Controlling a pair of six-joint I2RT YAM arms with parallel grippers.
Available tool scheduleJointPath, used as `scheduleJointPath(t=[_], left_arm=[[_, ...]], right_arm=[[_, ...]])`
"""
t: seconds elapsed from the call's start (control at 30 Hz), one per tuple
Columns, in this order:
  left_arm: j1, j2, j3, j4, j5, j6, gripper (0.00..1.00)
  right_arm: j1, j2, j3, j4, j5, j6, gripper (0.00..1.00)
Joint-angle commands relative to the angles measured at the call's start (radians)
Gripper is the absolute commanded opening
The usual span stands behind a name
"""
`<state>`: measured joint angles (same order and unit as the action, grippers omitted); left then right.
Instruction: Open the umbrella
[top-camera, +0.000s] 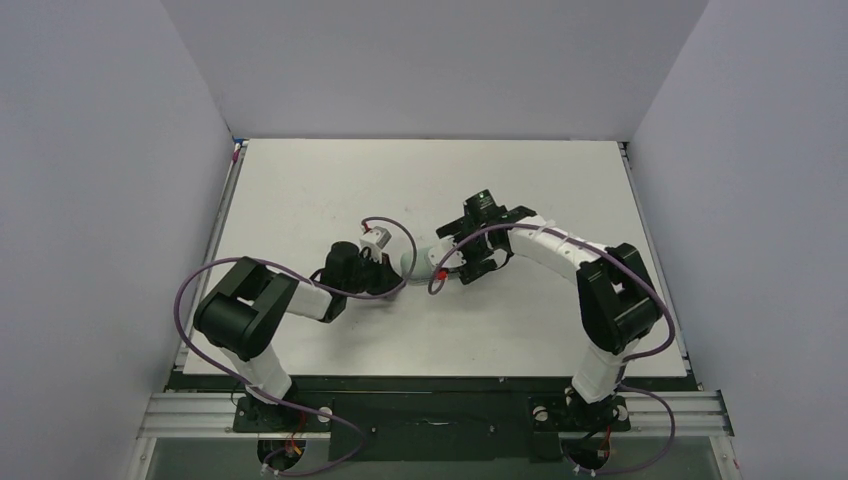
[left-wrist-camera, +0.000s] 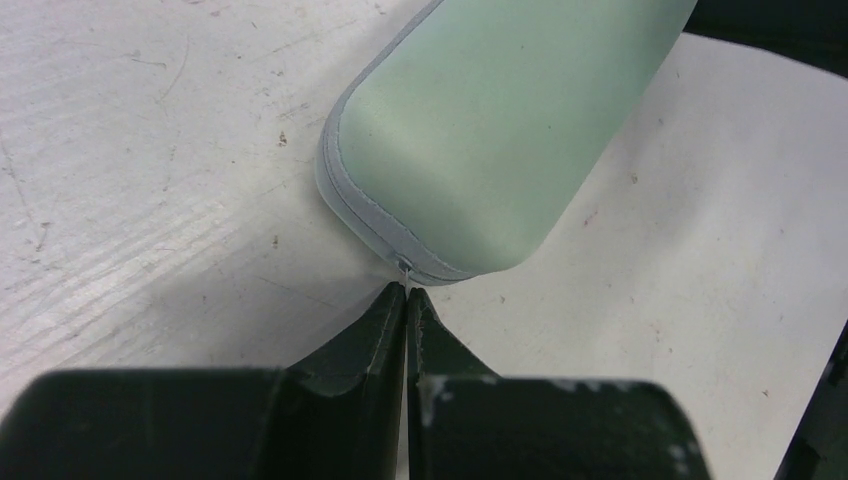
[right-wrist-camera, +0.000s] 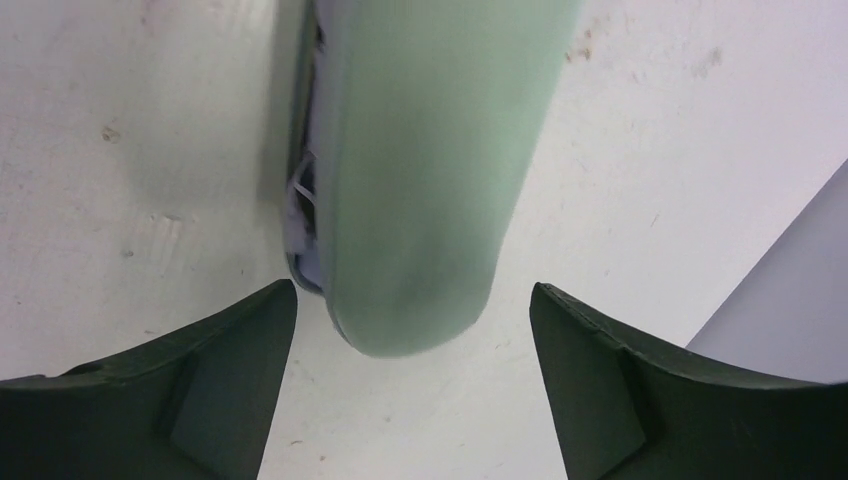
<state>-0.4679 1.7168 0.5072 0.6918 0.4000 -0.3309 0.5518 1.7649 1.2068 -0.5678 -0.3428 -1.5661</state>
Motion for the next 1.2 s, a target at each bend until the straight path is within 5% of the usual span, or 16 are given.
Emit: scheduleJointPath(t=[0.0, 0.17, 0.37, 0.57, 0.77, 1.17], left_arm=[[-0.034, -0.002, -0.019, 0.026, -0.028, -0.055, 0.00], [-0.067, 0.024, -0.007, 0.067, -0.052, -0.087, 0.00], [-0.130, 0.043, 0.008, 0.100, -0.100, -0.104, 0.00], [-0.187, 0.060, 0.018, 0.115, -0.140, -0.090, 0.00], [-0.223, 0.079, 0.029, 0.117, -0.164, -0.045, 0.00], [-0.235, 0.099, 0.042, 0.133, -0.166, -0.005, 0.00]], right_arm=[[-0.083, -0.111, 0.050, -0.014, -0.091, 0.263, 0.83], [-0.151, -0.198, 0.053, -0.022, -0.092, 0.613, 0.83], [-0.223, -0.159, 0.098, -0.039, -0.097, 1.488, 0.82], [-0.235, -0.137, -0.008, 0.104, -0.157, 1.999, 0.81], [-0.172, -0.090, -0.009, 0.174, -0.022, 2.252, 0.87], [-0.088, 0.073, 0.094, 0.171, 0.078, 2.353, 0.88]])
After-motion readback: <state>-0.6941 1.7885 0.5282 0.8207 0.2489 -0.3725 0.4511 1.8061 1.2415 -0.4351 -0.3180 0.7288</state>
